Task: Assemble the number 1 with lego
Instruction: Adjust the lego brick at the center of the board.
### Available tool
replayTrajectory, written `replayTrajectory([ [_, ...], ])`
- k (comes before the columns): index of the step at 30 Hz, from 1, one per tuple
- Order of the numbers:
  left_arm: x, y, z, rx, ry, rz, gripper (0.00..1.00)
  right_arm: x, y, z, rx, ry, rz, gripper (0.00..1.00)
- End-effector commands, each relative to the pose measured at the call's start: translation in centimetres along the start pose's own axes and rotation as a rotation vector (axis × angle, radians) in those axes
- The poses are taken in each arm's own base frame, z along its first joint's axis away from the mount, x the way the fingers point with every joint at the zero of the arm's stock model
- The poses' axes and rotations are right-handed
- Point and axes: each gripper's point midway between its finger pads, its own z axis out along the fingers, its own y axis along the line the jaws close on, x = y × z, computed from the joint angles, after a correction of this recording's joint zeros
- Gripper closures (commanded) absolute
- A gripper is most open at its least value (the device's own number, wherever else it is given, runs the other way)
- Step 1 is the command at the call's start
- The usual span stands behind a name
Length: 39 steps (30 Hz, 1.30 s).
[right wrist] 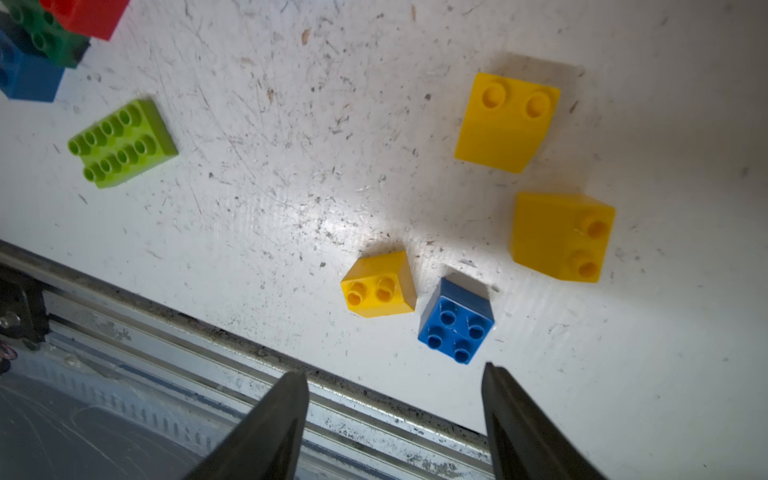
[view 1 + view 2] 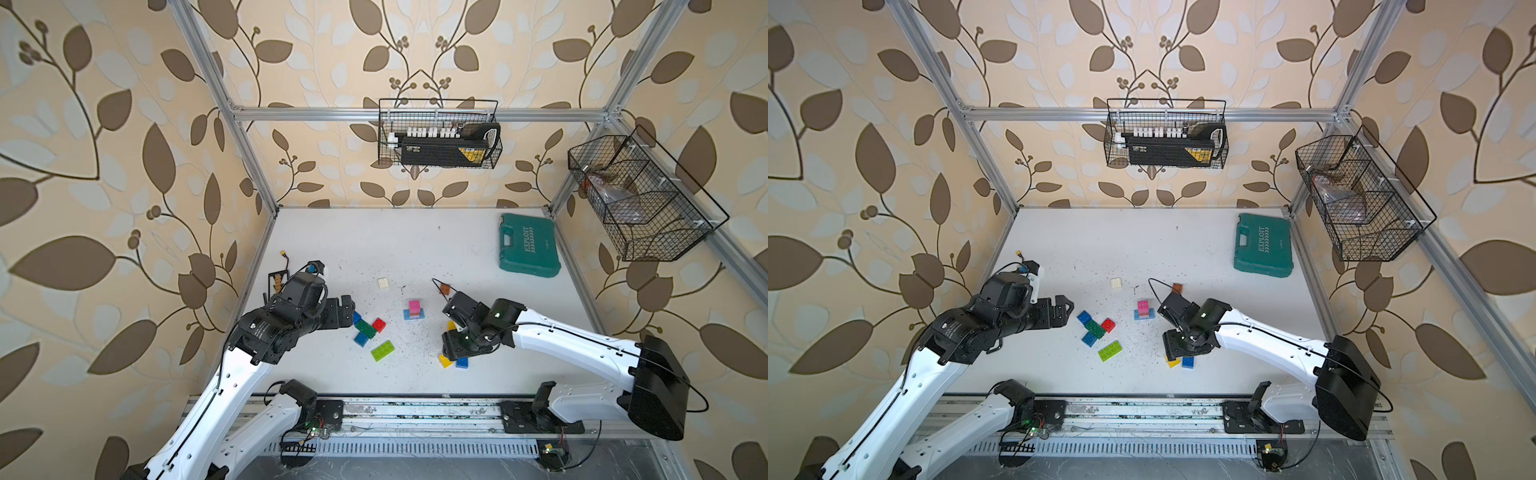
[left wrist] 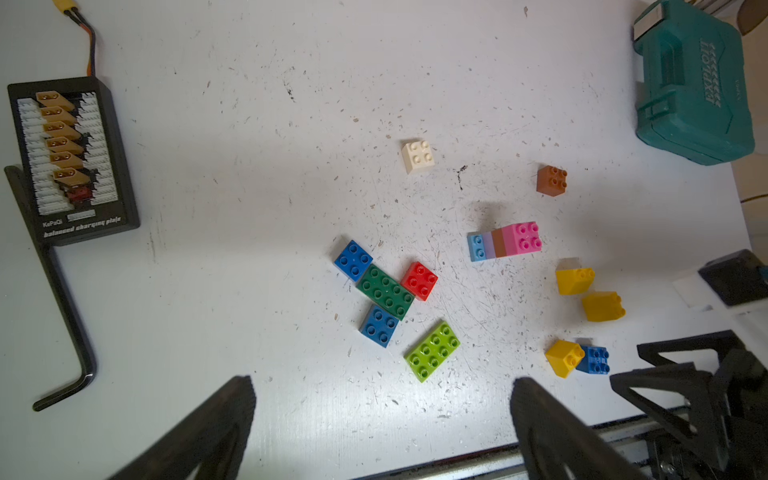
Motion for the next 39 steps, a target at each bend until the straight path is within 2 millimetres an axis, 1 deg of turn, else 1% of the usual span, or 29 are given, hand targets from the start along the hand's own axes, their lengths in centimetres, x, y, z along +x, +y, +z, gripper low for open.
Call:
replayTrajectory([
  [1, -0.1, 0.5, 0.4, -0.04, 0.007, -0.016, 0.01, -0.4, 0.5, 0.8, 0.058, 0.001, -0.083, 0.31],
  [6, -0.1, 1.0, 0.5, -0.068, 0.007, -0.024, 0.01, -0.8, 0.6, 1.4, 0.122, 0.009, -0.117, 0.32],
  [9, -0.2, 1.4, 0.5, -0.091, 0.001, -0.031, 0.01, -0.9, 1.0, 1.9, 0.115, 0.011, -0.128, 0.33],
  [18, -0.1, 1.7, 1.0, -0.121, 0.023, -0.034, 0.01, -0.7, 1.5, 3.6, 0.11, 0.039, -0.14, 0.44],
  [23, -0.1, 1.6, 1.1, -0.122, 0.034, -0.032, 0.01, -0.5, 1.7, 4.2, 0.136, 0.052, -0.14, 0.46],
  [28, -0.1, 1.7, 0.8, -0.119, 0.021, -0.033, 0.01, -0.6, 1.2, 5.0, 0.203, 0.064, -0.111, 0.5],
  [33, -0.2, 1.8, 0.4, -0.114, -0.001, -0.037, 0.01, -0.9, 1.0, 5.4, 0.236, 0.06, -0.044, 0.59],
  [34, -0.3, 1.8, 0.3, -0.112, -0.007, -0.039, 0.01, -0.9, 0.8, 5.4, 0.245, 0.059, -0.016, 0.63],
  [36, -0.3, 1.8, 0.2, -0.11, -0.01, -0.039, 0.01, -1.0, 0.8, 5.5, 0.236, 0.062, 0.051, 0.7],
  [39, -0.3, 1.8, 0.0, -0.104, -0.018, -0.04, 0.01, -1.3, 1.2, 6.1, 0.15, 0.075, 0.203, 0.76],
])
